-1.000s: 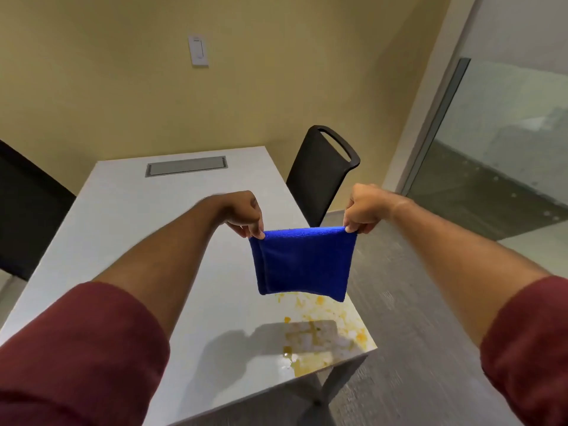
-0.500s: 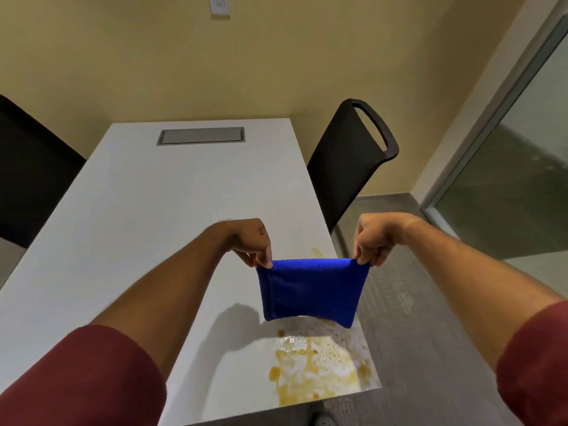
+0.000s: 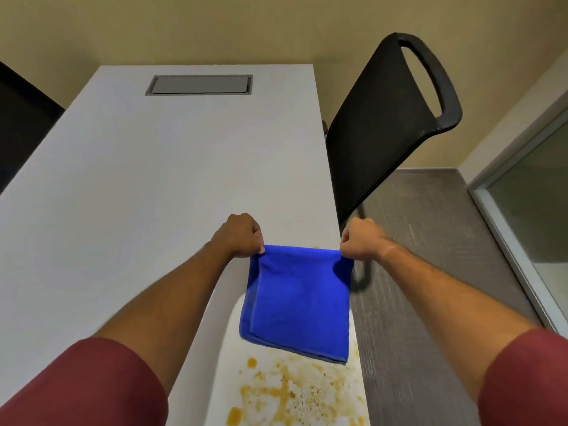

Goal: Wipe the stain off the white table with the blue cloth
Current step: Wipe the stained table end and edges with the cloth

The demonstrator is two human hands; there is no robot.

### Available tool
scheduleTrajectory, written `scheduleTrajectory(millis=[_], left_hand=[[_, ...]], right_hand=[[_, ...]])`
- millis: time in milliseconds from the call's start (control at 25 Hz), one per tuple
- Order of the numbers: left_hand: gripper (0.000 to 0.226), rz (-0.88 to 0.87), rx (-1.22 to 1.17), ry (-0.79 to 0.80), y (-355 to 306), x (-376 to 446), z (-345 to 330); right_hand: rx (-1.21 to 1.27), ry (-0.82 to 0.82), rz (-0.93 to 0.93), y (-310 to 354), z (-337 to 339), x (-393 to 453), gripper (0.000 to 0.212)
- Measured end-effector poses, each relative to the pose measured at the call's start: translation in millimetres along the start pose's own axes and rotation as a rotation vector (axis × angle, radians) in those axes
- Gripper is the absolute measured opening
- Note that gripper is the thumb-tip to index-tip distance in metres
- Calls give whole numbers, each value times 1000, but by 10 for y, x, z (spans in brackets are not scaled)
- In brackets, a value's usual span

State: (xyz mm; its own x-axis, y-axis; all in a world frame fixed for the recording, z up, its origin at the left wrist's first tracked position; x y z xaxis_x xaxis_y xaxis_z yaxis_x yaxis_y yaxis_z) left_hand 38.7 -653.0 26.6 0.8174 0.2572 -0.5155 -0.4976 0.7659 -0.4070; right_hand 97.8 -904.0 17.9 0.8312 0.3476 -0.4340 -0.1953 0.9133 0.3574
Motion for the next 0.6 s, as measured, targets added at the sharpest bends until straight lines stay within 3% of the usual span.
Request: scheduleTrajectory(millis=[200,280,360,480,600], left_hand=[[8,21,-13,-149,121,208,-224],[28,17,-3,-225,254,212,-246],[42,-3,94,-319,445,174,-266],[53,-1,192,-388,788,112,-365],[61,-7,245,-356,1065,116,-537]], right_hand=[[-42,-71,10,-38,-299,276,6],[-69,-106,-17,-42,-358,249,7],[-196,-246,20,26,-374,152,10],[-287,-490,235,414,-694,-171,36],[-150,-411,312,773,-1253,-355,74]])
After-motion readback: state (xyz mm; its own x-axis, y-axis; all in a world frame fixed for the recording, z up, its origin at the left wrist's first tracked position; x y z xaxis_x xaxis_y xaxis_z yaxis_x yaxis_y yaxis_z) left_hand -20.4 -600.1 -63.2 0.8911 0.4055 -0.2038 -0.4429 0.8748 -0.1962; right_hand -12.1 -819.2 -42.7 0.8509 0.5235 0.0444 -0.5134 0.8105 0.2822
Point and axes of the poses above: each hand's wrist, its own x-axis towards the middle knuckle, its own z-axis out of the back of the hand, y = z × x, the point moved 4 cm from there along x, towards the middle knuckle, and after that the axes turned 7 degrees about z, right-handed, at the moved point
